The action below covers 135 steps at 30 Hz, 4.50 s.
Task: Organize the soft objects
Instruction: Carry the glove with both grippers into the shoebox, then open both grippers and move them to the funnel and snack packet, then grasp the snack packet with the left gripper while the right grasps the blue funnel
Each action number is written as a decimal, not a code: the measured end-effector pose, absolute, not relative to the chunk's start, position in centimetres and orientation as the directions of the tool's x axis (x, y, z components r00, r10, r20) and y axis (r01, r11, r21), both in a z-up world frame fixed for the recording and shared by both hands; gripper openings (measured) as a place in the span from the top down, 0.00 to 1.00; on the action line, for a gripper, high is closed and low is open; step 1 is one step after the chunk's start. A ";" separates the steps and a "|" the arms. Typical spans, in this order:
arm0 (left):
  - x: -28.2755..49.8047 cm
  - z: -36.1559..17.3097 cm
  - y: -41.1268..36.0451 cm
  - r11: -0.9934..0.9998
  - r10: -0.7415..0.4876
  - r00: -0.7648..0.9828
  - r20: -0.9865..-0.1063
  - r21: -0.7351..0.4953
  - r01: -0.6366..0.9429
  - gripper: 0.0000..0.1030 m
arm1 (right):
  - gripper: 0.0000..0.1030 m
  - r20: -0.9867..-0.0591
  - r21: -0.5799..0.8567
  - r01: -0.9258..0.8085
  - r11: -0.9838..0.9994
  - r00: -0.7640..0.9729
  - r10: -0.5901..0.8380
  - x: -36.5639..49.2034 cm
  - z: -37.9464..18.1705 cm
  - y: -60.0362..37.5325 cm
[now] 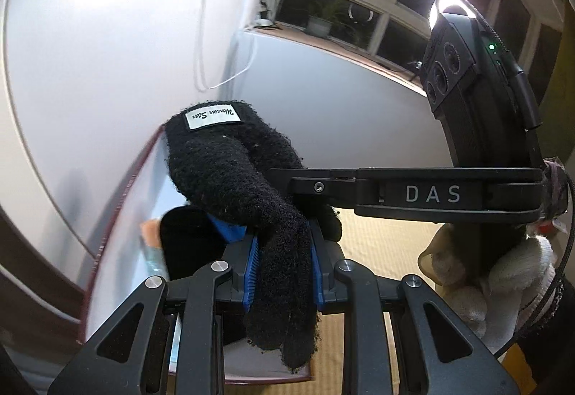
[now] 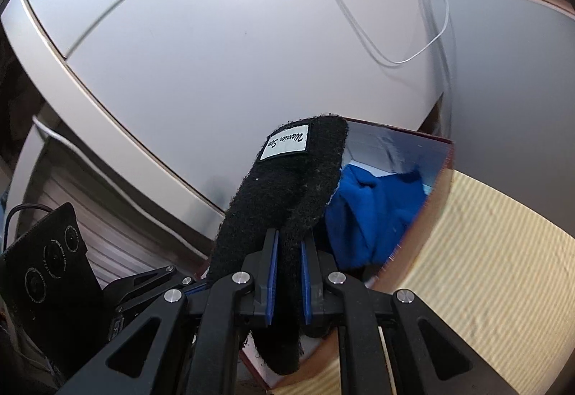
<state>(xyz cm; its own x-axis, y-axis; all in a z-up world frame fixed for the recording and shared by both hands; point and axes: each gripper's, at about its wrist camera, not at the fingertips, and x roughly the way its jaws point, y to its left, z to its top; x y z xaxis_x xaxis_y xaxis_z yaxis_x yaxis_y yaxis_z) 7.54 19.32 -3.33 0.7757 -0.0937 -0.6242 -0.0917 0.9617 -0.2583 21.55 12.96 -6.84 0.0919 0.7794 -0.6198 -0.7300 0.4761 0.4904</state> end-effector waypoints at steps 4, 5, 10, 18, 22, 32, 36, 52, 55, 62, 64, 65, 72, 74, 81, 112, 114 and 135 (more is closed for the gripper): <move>8.0 -3.9 21.4 0.957 -0.082 0.764 -0.640 -0.264 -0.119 0.78 | 0.90 -0.635 0.484 -0.729 0.483 0.087 0.768 22.1 -7.4 14.9; 8.0 -4.1 21.7 0.958 -0.078 0.761 -0.645 -0.261 -0.123 0.78 | 0.90 -0.635 0.486 -0.728 0.484 0.086 0.767 22.3 -7.6 15.0; 8.6 -5.0 22.7 0.957 -0.048 0.747 -0.663 -0.244 -0.155 0.78 | 0.90 -0.648 0.486 -0.720 0.496 0.084 0.757 22.7 -7.6 16.3; 9.5 -6.4 24.3 0.951 0.025 0.715 -0.698 -0.204 -0.233 0.78 | 0.88 -0.683 0.467 -0.715 0.520 0.082 0.726 23.3 -8.9 17.7; 9.6 -6.8 24.7 0.948 0.066 0.700 -0.711 -0.175 -0.267 0.76 | 0.75 -0.700 0.456 -0.711 0.535 0.085 0.709 23.4 -9.4 17.8; 8.0 -5.9 24.5 0.942 0.119 0.707 -0.697 -0.146 -0.303 0.41 | 0.47 -0.682 0.466 -0.683 0.563 0.128 0.720 23.3 -8.6 14.9; 7.3 -5.1 23.7 0.947 0.116 0.718 -0.686 -0.143 -0.289 0.41 | 0.45 -0.677 0.462 -0.683 0.566 0.141 0.722 22.9 -8.3 13.2; 6.3 -3.5 15.8 0.971 -0.032 0.759 -0.650 -0.201 -0.131 0.34 | 0.35 -0.640 0.394 -0.637 0.662 0.327 0.696 18.9 -7.2 -0.1; 6.7 -3.6 13.5 0.974 -0.076 0.758 -0.648 -0.212 -0.083 0.34 | 0.35 -0.637 0.380 -0.612 0.693 0.370 0.676 18.1 -7.8 -3.1; 8.6 -4.9 6.8 0.973 -0.193 0.719 -0.667 -0.222 0.055 0.34 | 0.35 -0.624 0.437 -0.490 0.755 0.439 0.646 17.7 -9.3 -12.9; 9.3 -5.4 4.6 0.970 -0.225 0.701 -0.677 -0.223 0.096 0.34 | 0.35 -0.636 0.432 -0.457 0.778 0.457 0.622 17.8 -9.9 -15.5; 9.6 -5.6 3.7 0.968 -0.238 0.695 -0.679 -0.225 0.111 0.34 | 0.35 -0.643 0.422 -0.443 0.791 0.469 0.606 17.8 -10.2 -16.7; 12.1 -6.9 -2.9 0.940 -0.342 0.634 -0.694 -0.238 0.246 0.34 | 0.35 -0.707 0.376 -0.313 0.872 0.511 0.489 18.3 -12.4 -26.4; 12.9 -7.2 -4.9 0.929 -0.366 0.613 -0.700 -0.239 0.282 0.34 | 0.35 -0.709 0.389 -0.281 0.878 0.517 0.479 18.4 -12.9 -29.2; 17.0 -8.5 -11.7 0.889 -0.427 0.532 -0.731 -0.232 0.396 0.34 | 0.35 -0.695 0.437 -0.206 0.876 0.541 0.474 19.5 -14.2 -36.4; 25.5 -16.4 -23.7 0.922 -0.259 0.533 -0.805 -0.042 0.384 0.31 | 0.35 -0.754 0.450 -0.179 0.875 0.448 0.480 31.5 -20.8 -38.2; 25.6 -16.5 -23.6 0.926 -0.249 0.542 -0.802 -0.033 0.377 0.32 | 0.34 -0.758 0.448 -0.180 0.876 0.443 0.479 31.9 -21.1 -37.9; 25.9 -16.9 -21.3 0.933 -0.263 0.521 -0.812 -0.076 0.353 0.46 | 0.53 -0.807 0.282 -0.252 0.926 0.460 0.371 33.1 -22.2 -34.5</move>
